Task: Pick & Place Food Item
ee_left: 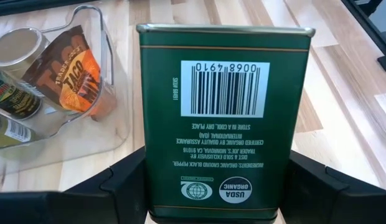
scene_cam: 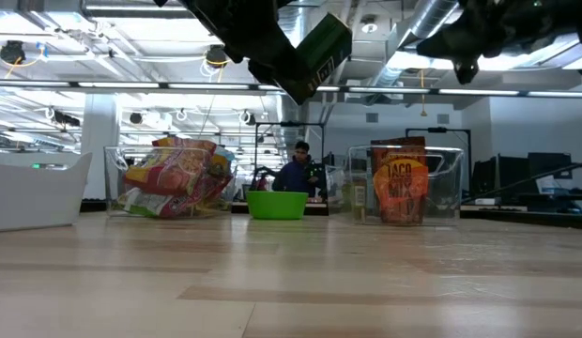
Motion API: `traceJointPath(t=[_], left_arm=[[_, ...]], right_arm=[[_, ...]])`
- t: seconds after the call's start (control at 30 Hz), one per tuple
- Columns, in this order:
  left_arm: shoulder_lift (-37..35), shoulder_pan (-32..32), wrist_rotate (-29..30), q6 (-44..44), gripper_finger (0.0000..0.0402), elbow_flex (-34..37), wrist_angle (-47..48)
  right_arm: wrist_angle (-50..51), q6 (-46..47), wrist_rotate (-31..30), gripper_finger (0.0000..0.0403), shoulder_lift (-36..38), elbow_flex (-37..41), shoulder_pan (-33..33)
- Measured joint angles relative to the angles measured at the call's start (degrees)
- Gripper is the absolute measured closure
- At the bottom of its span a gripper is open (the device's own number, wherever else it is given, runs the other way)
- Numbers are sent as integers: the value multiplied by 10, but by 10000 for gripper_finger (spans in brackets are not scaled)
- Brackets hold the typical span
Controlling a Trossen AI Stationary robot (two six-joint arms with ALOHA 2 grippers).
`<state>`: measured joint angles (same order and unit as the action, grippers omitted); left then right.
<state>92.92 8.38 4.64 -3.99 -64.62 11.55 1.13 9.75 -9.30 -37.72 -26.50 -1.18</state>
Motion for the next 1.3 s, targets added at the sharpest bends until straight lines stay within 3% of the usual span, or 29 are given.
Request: traceJointPath(t=[0.23, 0.5, 0.7, 1.0, 1.3], left_arm=[[0, 0, 0, 0, 133, 0, 0], [0, 0, 1, 0, 133, 0, 0], [0, 0, 9, 2, 133, 0, 0], [0, 0, 16, 4, 133, 0, -1], [0, 0, 16, 5, 133, 0, -2]], right_arm=[[-36, -57, -90, 403, -59, 0, -67], [-75, -118, -112, 403, -146, -31, -121], [-76, -128, -167, 403, -220, -81, -160], [-78, -128, -167, 403, -308, -149, -194], [-52, -133, -163, 402, -360, -183, -187]])
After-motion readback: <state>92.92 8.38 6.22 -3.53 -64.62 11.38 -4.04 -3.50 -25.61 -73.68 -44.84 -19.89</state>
